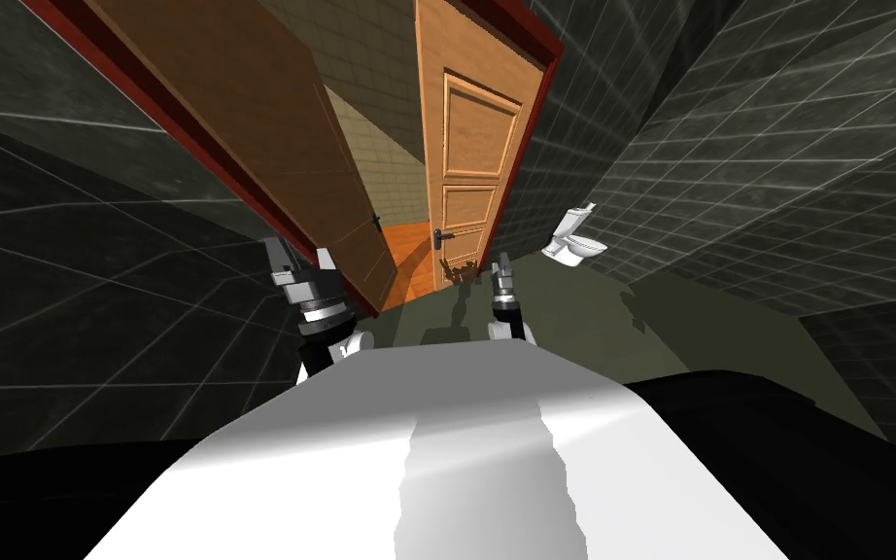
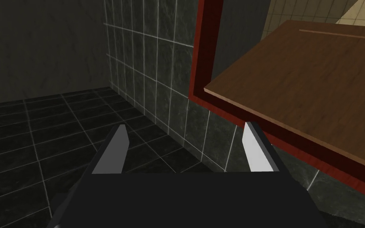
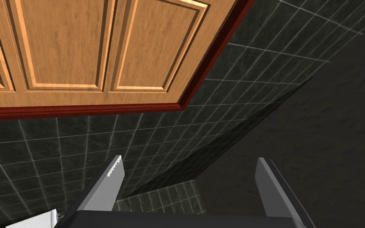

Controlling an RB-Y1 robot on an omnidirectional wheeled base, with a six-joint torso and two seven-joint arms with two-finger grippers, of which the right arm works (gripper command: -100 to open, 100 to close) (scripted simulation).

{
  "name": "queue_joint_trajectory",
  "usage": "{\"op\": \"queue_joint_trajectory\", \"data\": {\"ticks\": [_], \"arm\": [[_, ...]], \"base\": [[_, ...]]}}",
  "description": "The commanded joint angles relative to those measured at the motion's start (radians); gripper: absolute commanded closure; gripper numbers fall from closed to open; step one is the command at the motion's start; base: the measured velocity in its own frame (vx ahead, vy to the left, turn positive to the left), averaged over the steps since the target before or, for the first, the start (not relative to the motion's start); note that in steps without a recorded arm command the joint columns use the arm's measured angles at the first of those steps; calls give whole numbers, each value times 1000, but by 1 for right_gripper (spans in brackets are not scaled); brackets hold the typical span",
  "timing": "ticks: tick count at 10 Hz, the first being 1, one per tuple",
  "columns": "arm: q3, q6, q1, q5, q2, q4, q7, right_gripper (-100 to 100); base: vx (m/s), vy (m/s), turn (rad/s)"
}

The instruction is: Push the door open

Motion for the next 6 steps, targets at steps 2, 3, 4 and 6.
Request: {"op": "queue_joint_trajectory", "data": {"ticks": [2,3,4,6], "arm": [[25,18,-42,-6,-11,45,-15,-100],[35,19,-53,-8,-14,62,-20,-100],[46,20,-65,-10,-16,80,-25,-100],[69,23,-88,-14,-21,118,-36,-100]], "base": [[114,-11,-39],[113,-12,-57],[97,-25,-71],[86,-19,-58]]}}
